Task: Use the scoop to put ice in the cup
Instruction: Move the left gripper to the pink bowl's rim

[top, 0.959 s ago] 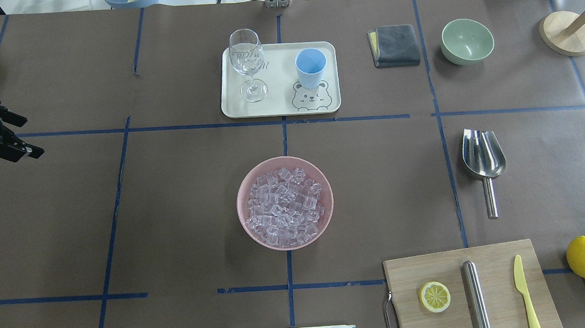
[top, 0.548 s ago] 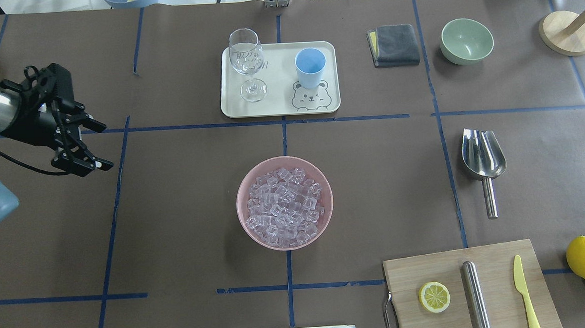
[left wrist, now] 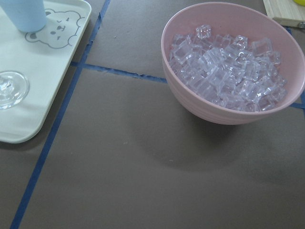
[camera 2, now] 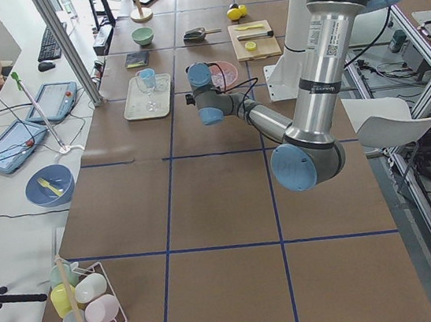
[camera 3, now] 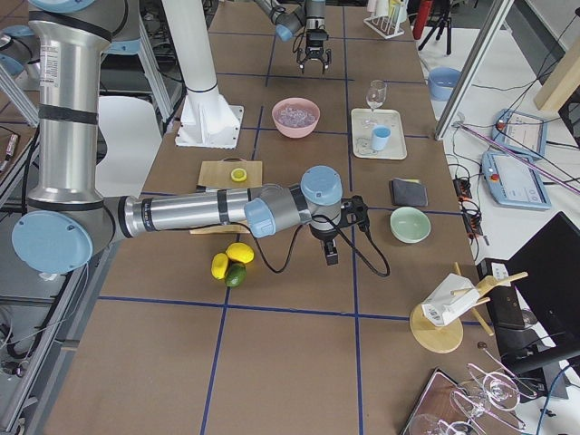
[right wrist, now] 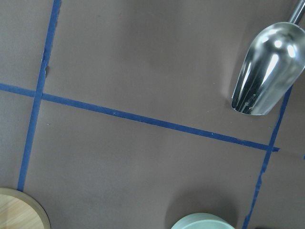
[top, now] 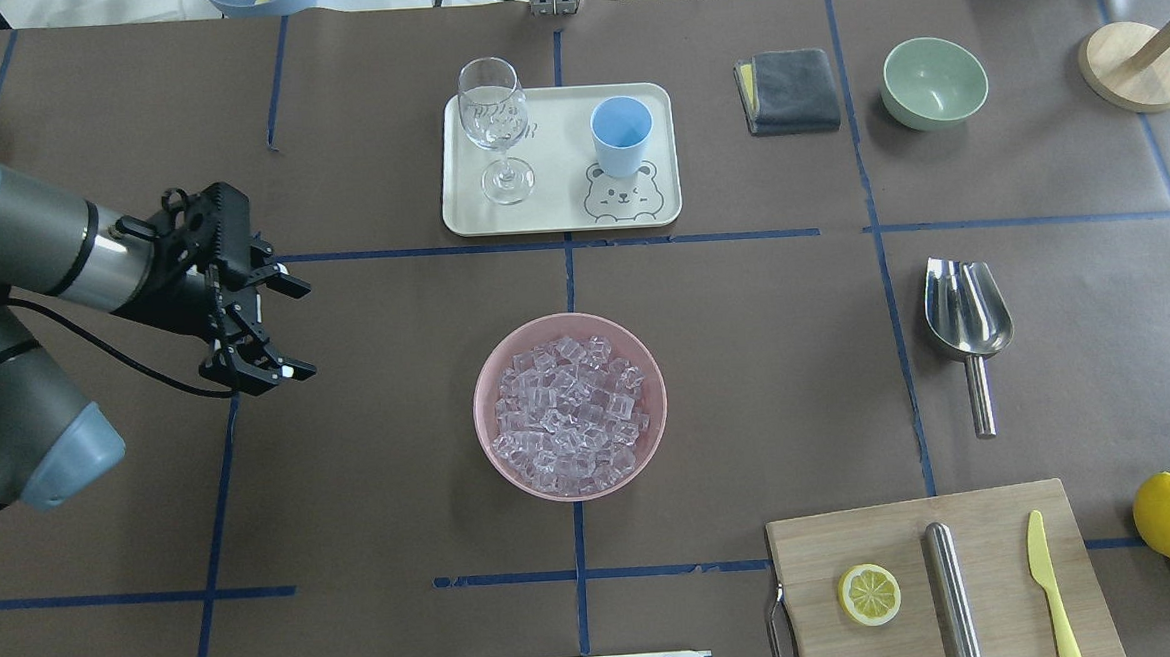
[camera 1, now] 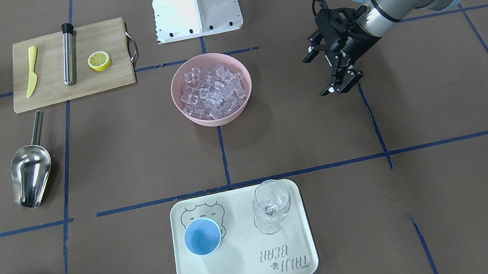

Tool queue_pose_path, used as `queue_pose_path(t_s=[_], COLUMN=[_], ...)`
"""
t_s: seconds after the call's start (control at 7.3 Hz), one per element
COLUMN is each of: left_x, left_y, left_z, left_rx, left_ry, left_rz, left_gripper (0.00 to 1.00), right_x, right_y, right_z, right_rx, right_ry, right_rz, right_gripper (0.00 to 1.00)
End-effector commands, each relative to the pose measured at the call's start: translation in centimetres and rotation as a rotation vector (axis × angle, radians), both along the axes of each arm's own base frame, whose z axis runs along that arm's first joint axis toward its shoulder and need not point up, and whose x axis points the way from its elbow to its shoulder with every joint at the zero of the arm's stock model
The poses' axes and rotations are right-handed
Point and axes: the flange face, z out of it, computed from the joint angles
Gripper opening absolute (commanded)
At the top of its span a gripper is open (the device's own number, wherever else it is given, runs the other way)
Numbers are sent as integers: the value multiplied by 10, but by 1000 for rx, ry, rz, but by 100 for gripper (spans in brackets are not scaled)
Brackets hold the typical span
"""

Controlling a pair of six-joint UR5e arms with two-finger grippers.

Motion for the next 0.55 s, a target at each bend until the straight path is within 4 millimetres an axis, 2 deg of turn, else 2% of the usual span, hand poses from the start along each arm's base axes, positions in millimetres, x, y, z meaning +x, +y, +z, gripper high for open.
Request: queue_pose_path(t_s=[0.0, 0.14, 0.27, 0.41], left_x=[37, 50, 63, 68], left_y=[14, 20, 31, 28], left_z=[-13, -6, 1, 13], left_rx=[24, 19, 35, 43], left_ry=[14, 7, 27, 32], left_rz=[36, 54, 79, 80], left_gripper=[100, 100, 100, 100], right_x=[-5, -15, -37, -47], right_y=[4, 6, 12, 16], right_z=[-8, -17, -41, -52], right_rx=[-14, -36, -70, -94], right_ry=[-41, -66, -83, -93], right_rz=[-8, -13, -8, -2], right_gripper=[100, 100, 100, 100])
